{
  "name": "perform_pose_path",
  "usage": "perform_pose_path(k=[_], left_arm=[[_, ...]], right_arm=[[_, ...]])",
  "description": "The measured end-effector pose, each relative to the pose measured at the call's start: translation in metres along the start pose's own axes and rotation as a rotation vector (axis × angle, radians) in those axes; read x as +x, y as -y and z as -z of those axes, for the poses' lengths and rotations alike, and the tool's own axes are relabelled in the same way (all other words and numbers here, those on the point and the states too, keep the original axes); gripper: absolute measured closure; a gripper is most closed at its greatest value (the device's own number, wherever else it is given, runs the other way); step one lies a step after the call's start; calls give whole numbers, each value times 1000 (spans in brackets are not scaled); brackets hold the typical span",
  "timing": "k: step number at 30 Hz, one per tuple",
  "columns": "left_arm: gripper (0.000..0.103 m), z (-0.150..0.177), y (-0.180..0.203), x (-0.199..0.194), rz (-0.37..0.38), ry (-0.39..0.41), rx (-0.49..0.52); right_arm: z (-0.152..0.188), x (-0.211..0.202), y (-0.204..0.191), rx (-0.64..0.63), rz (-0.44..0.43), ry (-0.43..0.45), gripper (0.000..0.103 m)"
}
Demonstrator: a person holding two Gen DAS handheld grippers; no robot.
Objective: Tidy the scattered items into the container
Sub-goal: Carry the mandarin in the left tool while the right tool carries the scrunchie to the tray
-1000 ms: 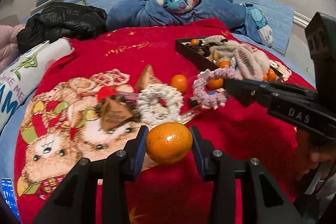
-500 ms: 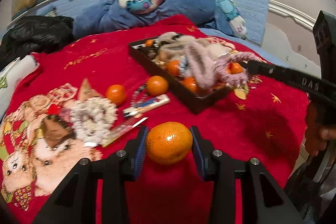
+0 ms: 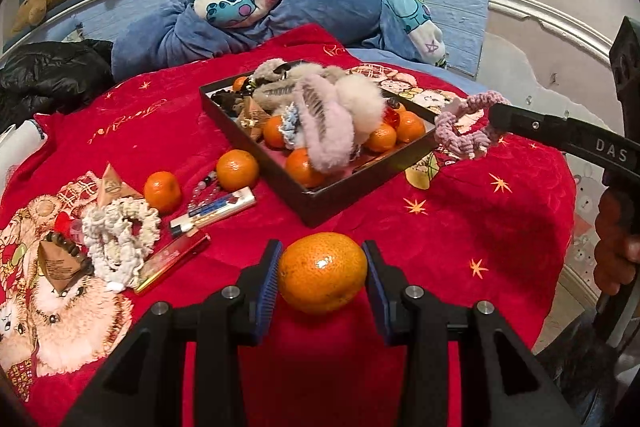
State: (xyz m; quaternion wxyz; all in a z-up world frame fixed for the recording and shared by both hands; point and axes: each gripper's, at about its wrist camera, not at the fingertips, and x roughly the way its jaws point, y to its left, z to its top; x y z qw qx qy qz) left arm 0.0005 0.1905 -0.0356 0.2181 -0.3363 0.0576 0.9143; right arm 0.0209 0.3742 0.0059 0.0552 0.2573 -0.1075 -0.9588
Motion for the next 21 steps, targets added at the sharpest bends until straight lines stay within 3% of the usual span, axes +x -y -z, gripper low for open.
perform_pose_path(k=[10,21], left_arm=[[62,-11,4,5,14,8,-20],[62,-46,-4,8,9,59,-82]], right_arm=[[-8,8,-5,31,-4,6,92],[-31,0,-19,53,-35,62,92]])
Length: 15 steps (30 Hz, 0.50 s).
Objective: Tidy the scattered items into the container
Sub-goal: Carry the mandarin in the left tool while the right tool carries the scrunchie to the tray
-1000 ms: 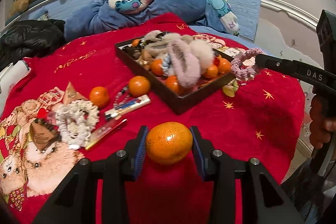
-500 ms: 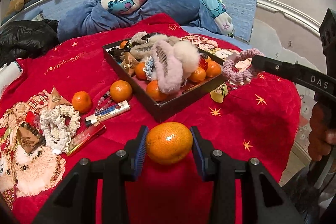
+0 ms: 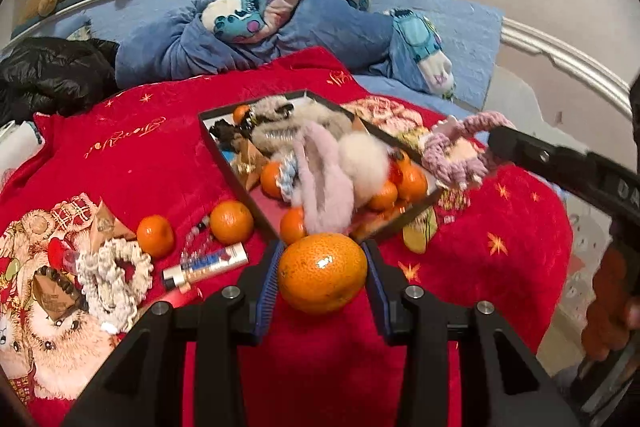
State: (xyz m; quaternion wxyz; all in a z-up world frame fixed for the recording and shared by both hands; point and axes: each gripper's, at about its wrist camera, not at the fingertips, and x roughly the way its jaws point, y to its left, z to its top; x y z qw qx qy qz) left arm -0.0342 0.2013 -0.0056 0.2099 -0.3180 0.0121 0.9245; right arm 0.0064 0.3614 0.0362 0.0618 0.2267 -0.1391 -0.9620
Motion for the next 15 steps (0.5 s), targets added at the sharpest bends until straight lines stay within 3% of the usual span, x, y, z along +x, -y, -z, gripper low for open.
perform_pose_path(k=[7,15], left_arm=[[62,-29,-3,10,-17,10,6],[62,-100,-5,25,3,63,28]], right_arm=[[-23,8,-6,12,-15,30,92],[-55,41,-5,40,-5,42,92]])
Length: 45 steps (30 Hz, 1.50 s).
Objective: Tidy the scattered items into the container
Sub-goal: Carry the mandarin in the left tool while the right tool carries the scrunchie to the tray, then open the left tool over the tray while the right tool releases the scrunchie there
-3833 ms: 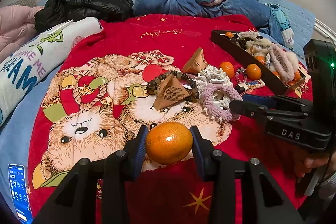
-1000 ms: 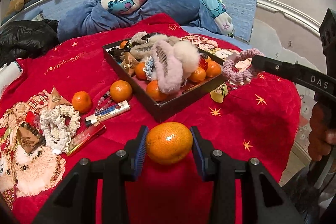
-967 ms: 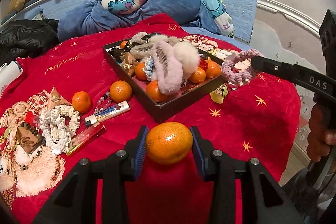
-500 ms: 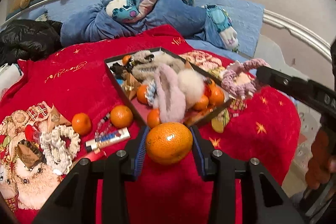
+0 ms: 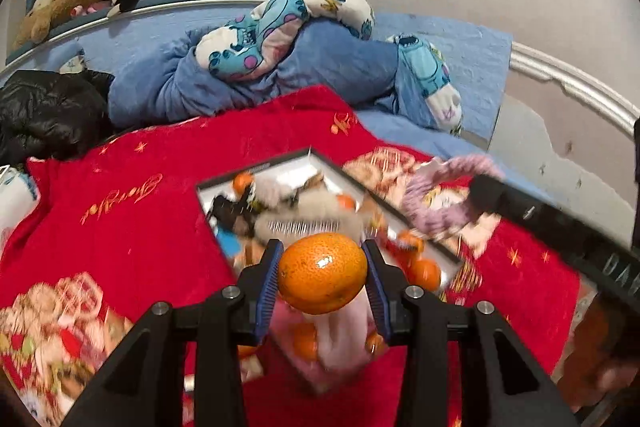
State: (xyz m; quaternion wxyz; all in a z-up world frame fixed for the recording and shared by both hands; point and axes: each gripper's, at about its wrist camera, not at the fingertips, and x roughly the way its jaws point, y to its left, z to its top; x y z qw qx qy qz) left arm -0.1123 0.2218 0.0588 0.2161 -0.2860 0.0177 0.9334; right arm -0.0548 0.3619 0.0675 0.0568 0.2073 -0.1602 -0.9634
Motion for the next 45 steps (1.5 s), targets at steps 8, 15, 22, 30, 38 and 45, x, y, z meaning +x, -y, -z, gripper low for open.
perform_pose_path(k=[8,15,22,30,38,45], left_arm=[[62,-27,0,47,41,-8,12],[62,-30,5,89,104,-19,22],[62,-38,6,120,132,-24,9],[62,-76,-3,171,78,-71,-19],[62,-57,-26,207,78,-140,-83],[62,-55,-26,206,72,-136,-91]], right_arm=[[1,31,29,27,45,-16,92],[19,48,66,114,36,-94,92],[20,55,59,92,4,-108,92],[17,77,51,40,12,-102,92],[7,103,46,5,36,-76,92],[11,116,45,9,78,-95,88]])
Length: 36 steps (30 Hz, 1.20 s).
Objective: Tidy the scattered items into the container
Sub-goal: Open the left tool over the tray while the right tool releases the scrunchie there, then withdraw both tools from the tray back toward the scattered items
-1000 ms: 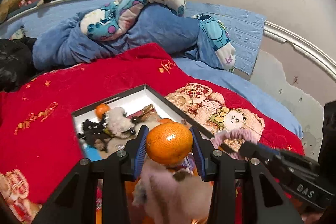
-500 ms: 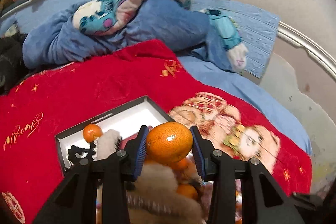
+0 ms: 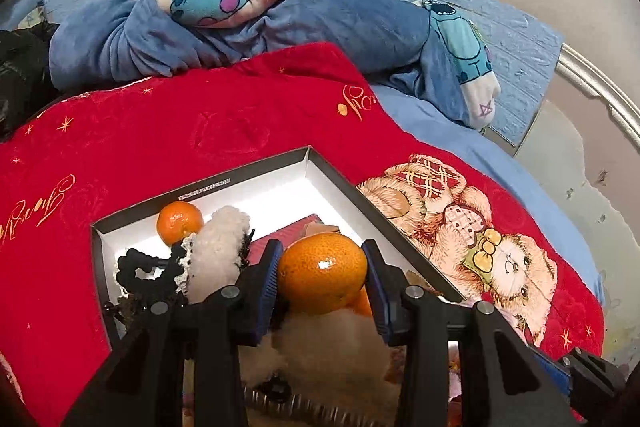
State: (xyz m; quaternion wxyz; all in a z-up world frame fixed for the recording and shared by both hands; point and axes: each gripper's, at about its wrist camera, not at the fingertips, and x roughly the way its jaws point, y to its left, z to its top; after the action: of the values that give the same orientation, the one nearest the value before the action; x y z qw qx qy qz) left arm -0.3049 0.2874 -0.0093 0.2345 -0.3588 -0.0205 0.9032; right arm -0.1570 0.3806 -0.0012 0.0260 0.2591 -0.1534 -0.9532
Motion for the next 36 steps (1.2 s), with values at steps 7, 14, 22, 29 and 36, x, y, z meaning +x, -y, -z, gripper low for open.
perform_pose_path(k=[7,14,22,29,36], left_arm=[[16,-2,-6,-12,19,39,-19],[0,-8,-10,-32,11,76,-11],[0,-17,-22,-78,-36,144,-27],[0,-13,-40,-154,-78,223,-34],[0,9,-77,-222,-207,231,-2]], right_arm=[[-2,-11,14,61,29,42,53],[-2,-30,20,53,38,110,0],[-4,-49,17,87,58,128,0],[1,-69,5,162,8,163,0],[8,-64,-34,140,-20,147,0]])
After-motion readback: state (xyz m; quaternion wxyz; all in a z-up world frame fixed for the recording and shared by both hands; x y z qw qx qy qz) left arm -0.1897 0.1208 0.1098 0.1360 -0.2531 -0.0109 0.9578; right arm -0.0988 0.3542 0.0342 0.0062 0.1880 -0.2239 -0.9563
